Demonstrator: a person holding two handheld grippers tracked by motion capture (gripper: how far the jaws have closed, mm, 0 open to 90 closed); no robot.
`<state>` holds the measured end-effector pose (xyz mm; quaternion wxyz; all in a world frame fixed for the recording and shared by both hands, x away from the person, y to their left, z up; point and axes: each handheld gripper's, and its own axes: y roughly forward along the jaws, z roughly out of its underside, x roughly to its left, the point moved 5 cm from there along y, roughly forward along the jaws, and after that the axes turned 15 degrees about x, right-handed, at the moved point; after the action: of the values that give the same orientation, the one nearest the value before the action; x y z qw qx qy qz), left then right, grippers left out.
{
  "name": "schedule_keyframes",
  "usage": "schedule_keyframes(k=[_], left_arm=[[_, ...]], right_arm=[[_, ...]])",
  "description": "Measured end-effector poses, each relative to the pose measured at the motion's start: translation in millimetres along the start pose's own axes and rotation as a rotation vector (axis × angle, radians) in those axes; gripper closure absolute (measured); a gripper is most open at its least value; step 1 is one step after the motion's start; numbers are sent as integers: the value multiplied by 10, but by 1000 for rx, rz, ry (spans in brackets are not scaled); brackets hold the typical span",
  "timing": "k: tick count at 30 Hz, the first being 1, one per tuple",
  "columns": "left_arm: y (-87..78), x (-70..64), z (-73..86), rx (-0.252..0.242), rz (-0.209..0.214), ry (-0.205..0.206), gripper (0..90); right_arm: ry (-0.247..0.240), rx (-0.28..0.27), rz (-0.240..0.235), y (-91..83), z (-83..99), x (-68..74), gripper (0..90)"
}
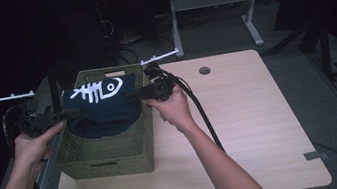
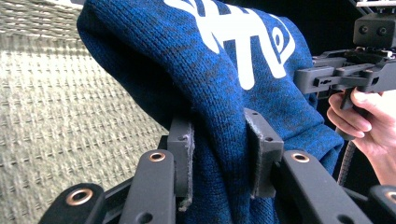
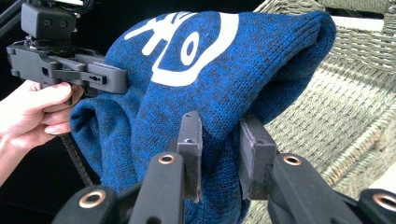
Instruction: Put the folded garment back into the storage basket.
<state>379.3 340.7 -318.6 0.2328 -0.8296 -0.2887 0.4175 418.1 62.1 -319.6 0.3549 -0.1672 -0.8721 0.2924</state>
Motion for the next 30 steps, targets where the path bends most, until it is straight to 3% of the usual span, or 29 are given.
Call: schedule_keyframes(k=[14, 19, 23, 30], left_arm=[[-4, 329, 98, 10, -30, -63, 646], [47, 452, 135, 29, -74, -75, 636], [89, 522, 173, 53, -99, -76, 633], [234, 550, 192, 135, -184, -29, 613]], right_arm=[[15, 23, 21, 340, -32, -11, 725], [24, 37, 48, 494, -22, -22, 726], [33, 52, 54, 566, 18, -58, 726], [35, 94, 95, 675, 127, -145, 722]])
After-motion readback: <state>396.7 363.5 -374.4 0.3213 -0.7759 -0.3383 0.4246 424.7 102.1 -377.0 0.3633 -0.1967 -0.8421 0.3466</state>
